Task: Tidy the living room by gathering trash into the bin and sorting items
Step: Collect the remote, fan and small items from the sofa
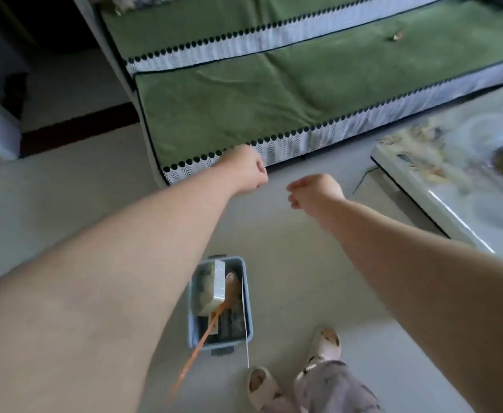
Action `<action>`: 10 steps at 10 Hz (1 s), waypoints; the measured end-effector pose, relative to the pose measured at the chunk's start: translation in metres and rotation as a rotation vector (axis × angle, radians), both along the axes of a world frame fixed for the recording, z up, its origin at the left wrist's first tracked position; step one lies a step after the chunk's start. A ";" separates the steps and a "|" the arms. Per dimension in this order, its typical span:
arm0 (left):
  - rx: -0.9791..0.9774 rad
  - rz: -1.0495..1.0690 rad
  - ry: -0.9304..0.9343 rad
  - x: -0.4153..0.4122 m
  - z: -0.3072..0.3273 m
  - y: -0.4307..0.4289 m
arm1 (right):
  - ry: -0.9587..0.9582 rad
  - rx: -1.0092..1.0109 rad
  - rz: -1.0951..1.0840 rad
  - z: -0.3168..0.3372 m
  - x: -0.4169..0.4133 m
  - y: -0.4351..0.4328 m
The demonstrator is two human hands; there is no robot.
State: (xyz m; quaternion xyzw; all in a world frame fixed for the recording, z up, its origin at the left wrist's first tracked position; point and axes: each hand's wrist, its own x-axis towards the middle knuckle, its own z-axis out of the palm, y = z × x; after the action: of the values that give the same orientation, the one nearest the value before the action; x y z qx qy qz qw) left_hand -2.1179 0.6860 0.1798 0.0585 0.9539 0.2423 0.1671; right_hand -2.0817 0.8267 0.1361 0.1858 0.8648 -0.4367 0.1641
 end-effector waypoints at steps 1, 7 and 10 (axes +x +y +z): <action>0.086 -0.032 0.095 -0.021 0.041 0.044 | 0.163 -0.009 -0.105 0.032 -0.011 0.041; -0.075 -0.155 0.287 -0.082 0.110 0.284 | 0.186 0.078 -0.292 0.090 -0.052 0.310; -0.041 -0.103 0.307 -0.124 0.113 0.320 | 0.287 0.009 -0.239 0.109 -0.099 0.352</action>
State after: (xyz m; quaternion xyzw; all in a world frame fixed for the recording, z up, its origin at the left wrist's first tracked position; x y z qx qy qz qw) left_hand -2.2414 1.0059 0.2925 0.1400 0.9688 0.2020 0.0325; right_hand -2.1809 1.1785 0.2452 0.2237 0.8529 -0.4715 -0.0151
